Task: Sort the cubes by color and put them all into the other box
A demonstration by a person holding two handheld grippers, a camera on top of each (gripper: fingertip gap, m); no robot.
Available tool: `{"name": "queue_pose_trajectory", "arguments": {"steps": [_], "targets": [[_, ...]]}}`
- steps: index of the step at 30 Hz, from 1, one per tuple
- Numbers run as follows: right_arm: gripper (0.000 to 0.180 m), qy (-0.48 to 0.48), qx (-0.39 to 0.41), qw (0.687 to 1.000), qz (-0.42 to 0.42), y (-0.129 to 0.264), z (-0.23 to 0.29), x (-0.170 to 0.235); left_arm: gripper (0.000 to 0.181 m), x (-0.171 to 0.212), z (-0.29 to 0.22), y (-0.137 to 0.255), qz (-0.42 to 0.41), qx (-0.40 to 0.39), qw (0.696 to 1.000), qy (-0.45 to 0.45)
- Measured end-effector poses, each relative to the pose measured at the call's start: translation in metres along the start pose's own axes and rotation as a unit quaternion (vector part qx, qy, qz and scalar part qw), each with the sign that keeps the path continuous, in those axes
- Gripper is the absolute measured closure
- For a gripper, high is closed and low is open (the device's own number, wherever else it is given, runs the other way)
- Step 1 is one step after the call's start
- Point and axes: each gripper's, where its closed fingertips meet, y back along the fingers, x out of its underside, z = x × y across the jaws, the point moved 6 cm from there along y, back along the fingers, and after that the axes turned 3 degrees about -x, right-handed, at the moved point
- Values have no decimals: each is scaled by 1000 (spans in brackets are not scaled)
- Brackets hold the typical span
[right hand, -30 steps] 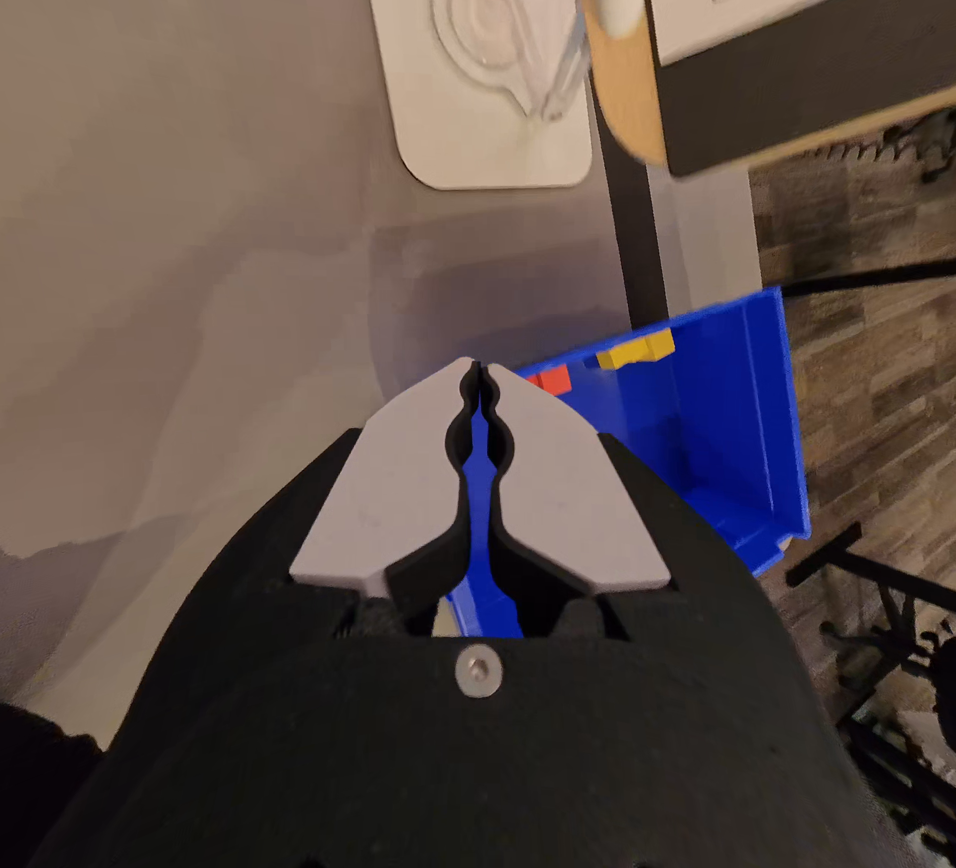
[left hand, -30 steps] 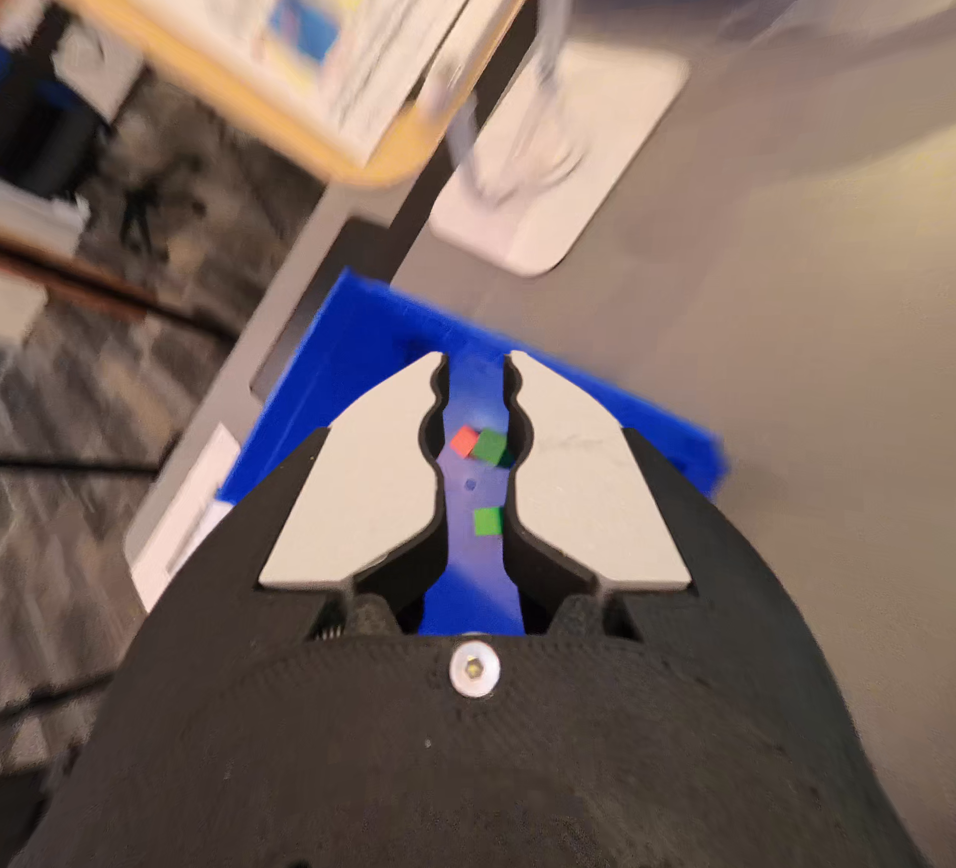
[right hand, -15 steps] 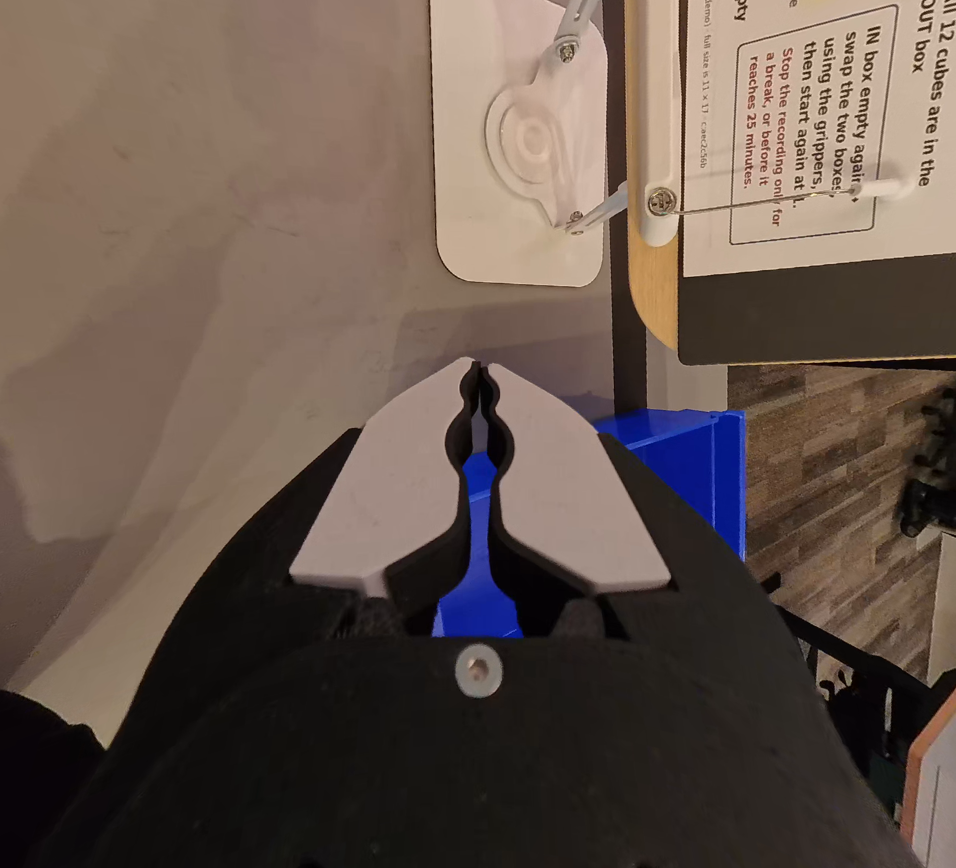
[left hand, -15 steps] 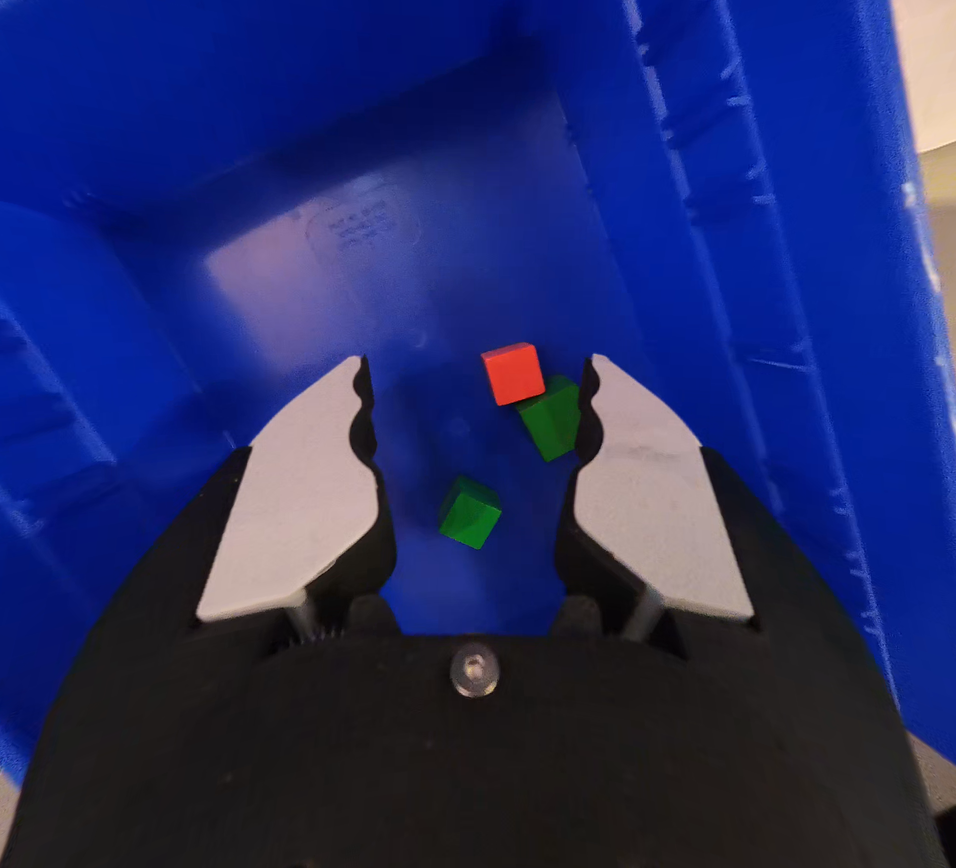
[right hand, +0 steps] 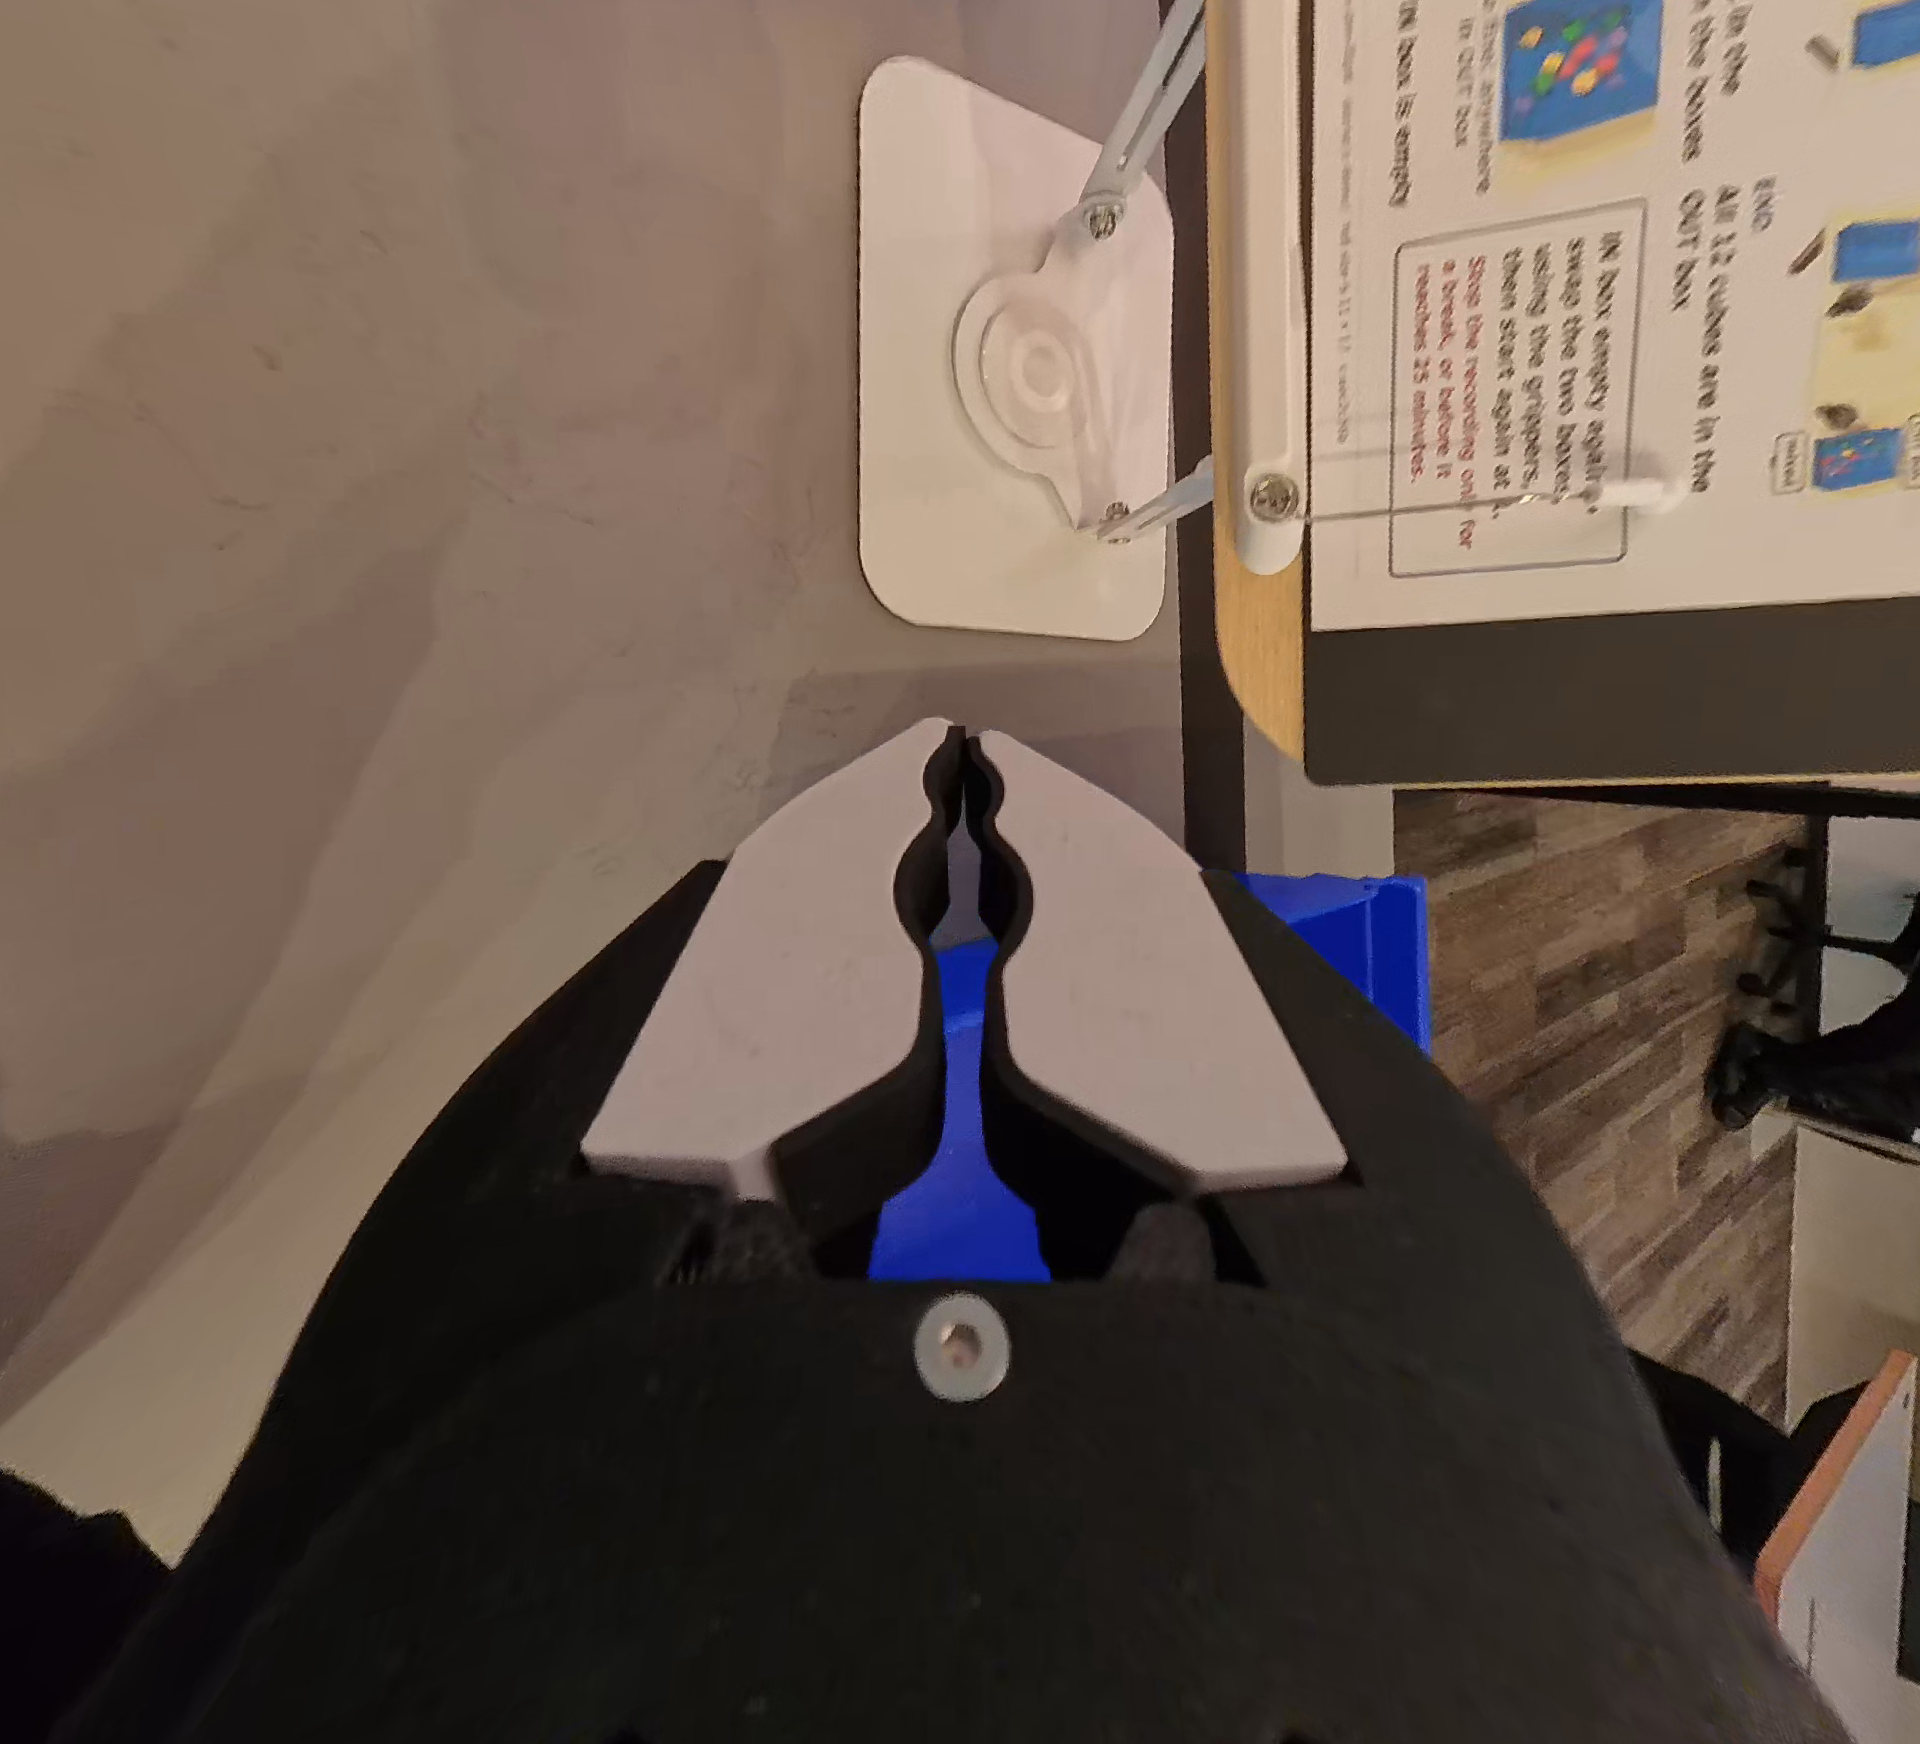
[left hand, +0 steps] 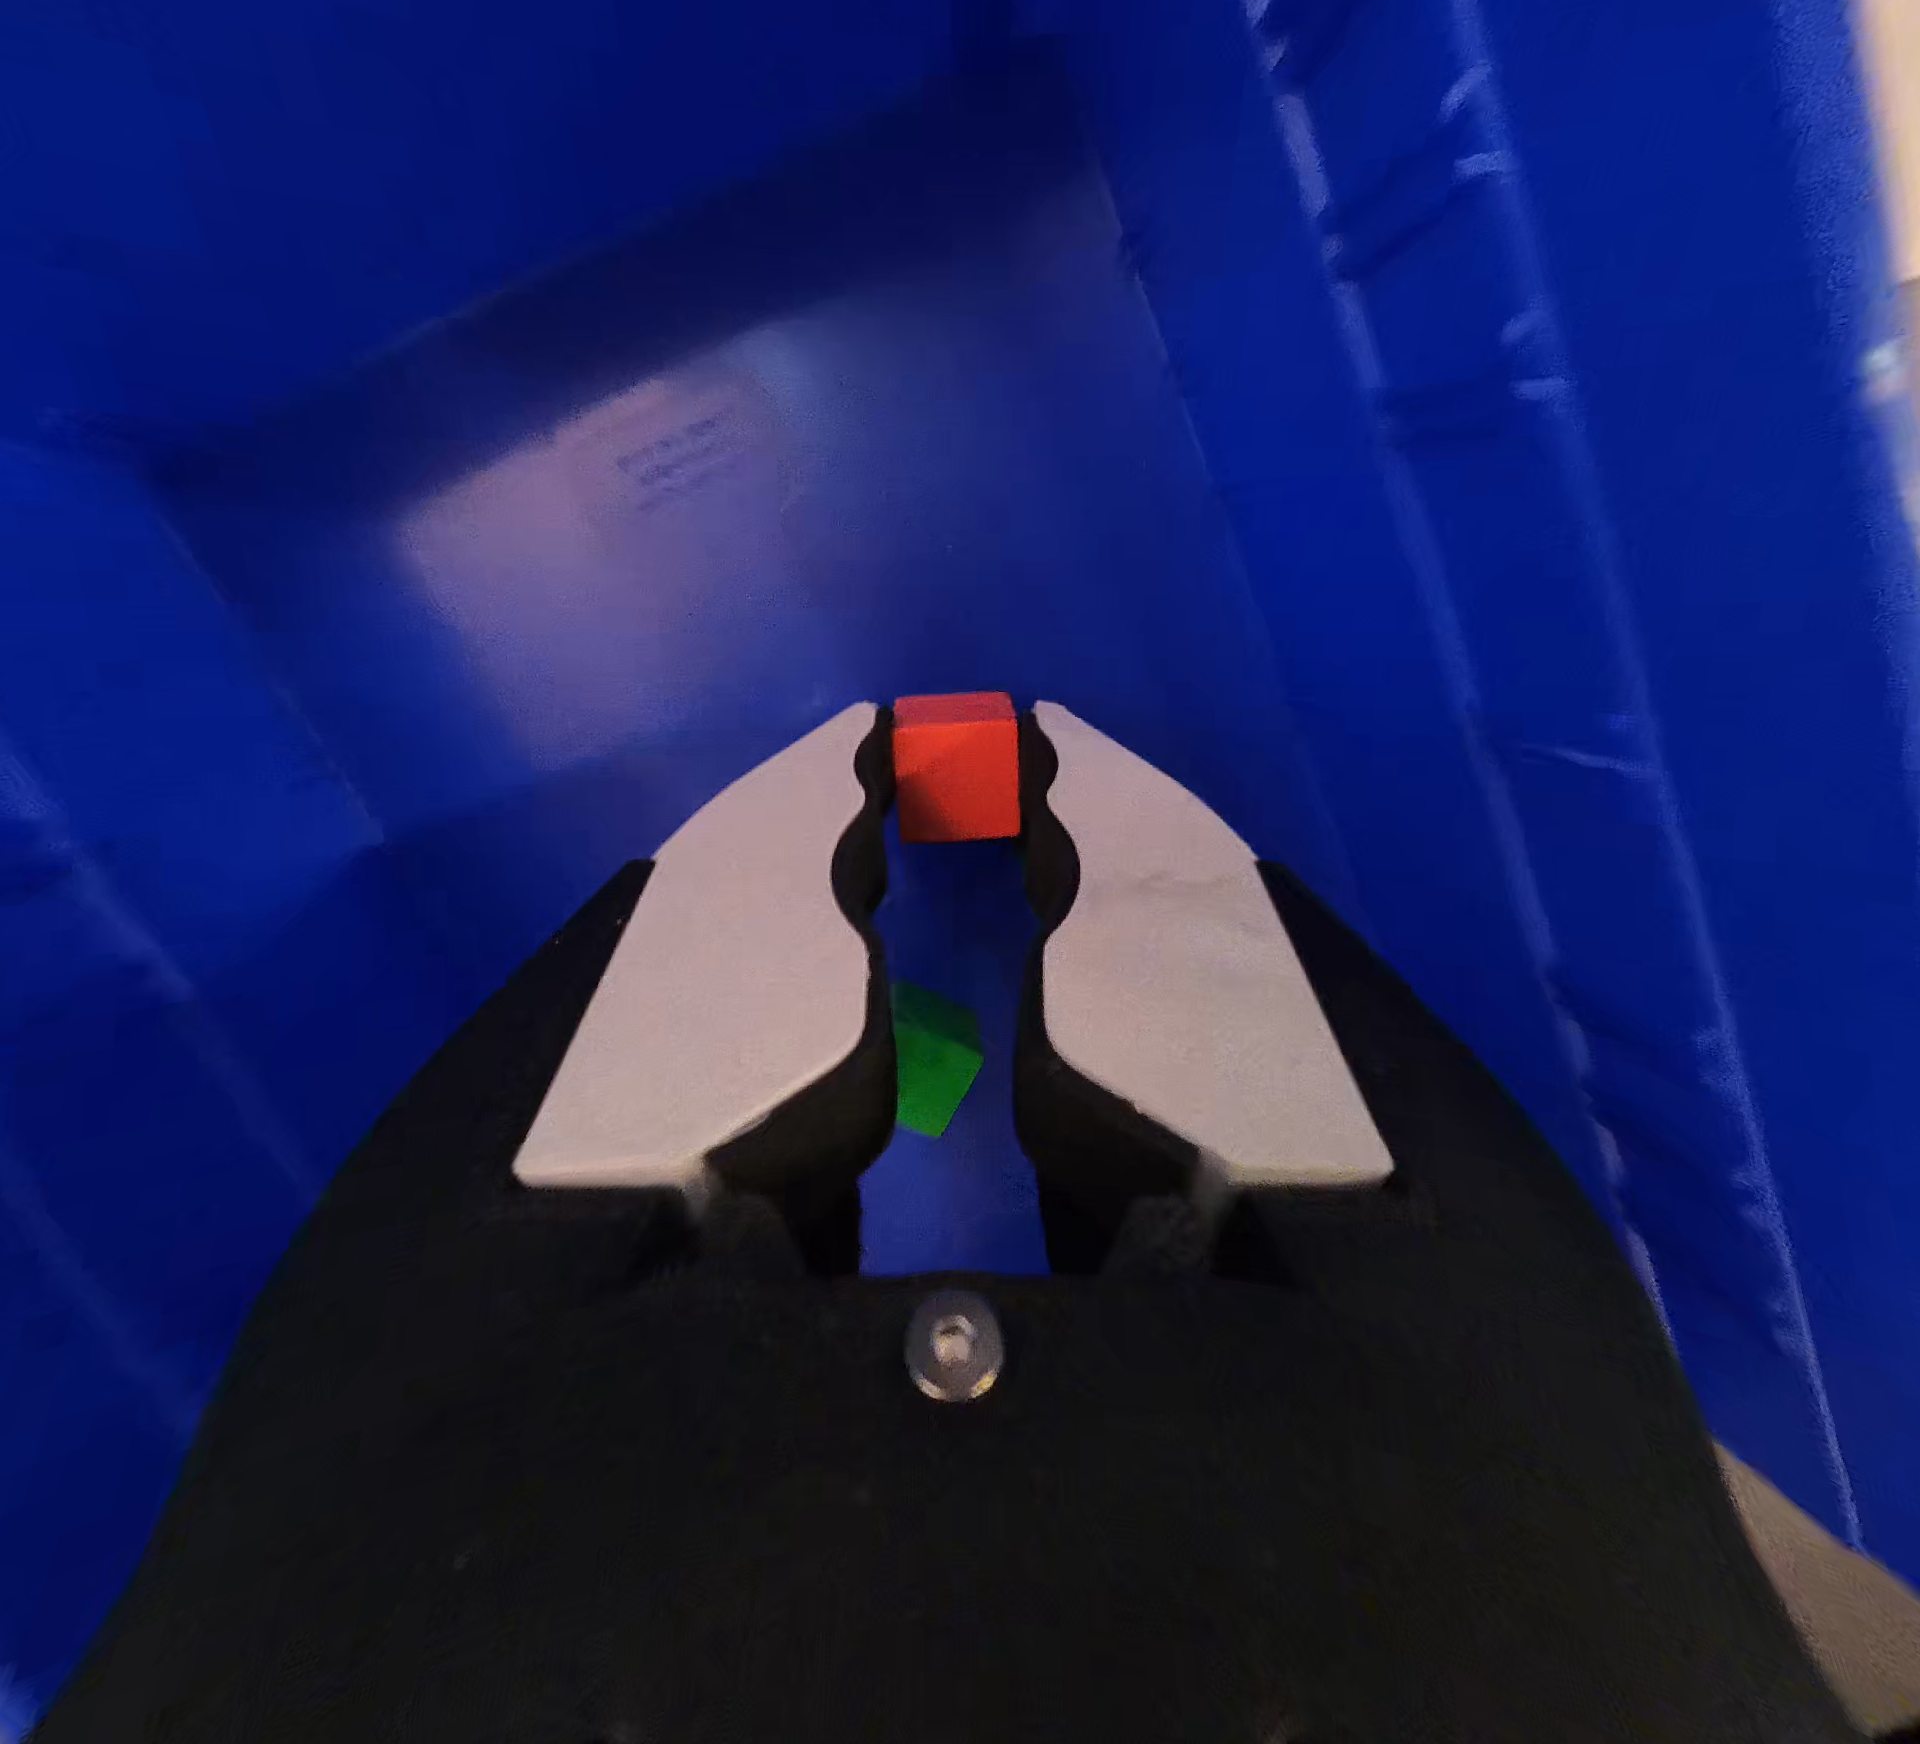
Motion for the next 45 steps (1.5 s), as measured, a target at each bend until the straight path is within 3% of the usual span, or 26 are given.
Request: {"name": "queue_pose_trajectory", "arguments": {"steps": [1, 4, 7, 9, 12, 14, 17, 21, 27, 31, 40, 44, 45], "targets": [[180, 6, 4, 1000, -11, 1, 0, -4, 158, -1, 1, 12, -33, 4, 999, -4], [180, 41, 29, 997, -64, 5, 3, -25, 158, -8, -5, 69, -182, 73, 981, -4], [180, 80, 61, 983, -152, 6, 9, -59, 158, -13, -35, 138, -341, 204, 917, -38], [179, 106, 84, 966, -221, 4, 14, -84, 159, -17, -64, 172, -400, 281, 870, -62], [136, 123, 132, 934, -309, 1, 24, -117, 159, -24, -122, 203, -441, 391, 799, -121], [120, 143, 184, 915, -328, -2, 30, -129, 159, -29, -163, 209, -452, 460, 751, -140], [114, 169, 210, 892, -362, -2, 41, -139, 159, -34, -216, 197, -434, 552, 700, -132], [115, 172, 200, 887, -379, -5, 44, -138, 159, -35, -253, 181, -423, 613, 656, -117], [134, 197, 169, 880, -398, -9, 52, -135, 159, -34, -276, 166, -401, 645, 640, -113], [157, 208, 168, 880, -393, -11, 54, -134, 159, -33, -280, 165, -393, 654, 635, -121], [157, 210, 164, 879, -396, -3, 57, -135, 156, -30, -282, 169, -385, 674, 616, -132], [157, 195, 181, 880, -393, 18, 47, -125, 145, -41, -266, 176, -421, 627, 642, -131], [157, 188, 175, 888, -381, 25, 41, -118, 152, -43, -262, 180, -433, 608, 651, -139]]}}
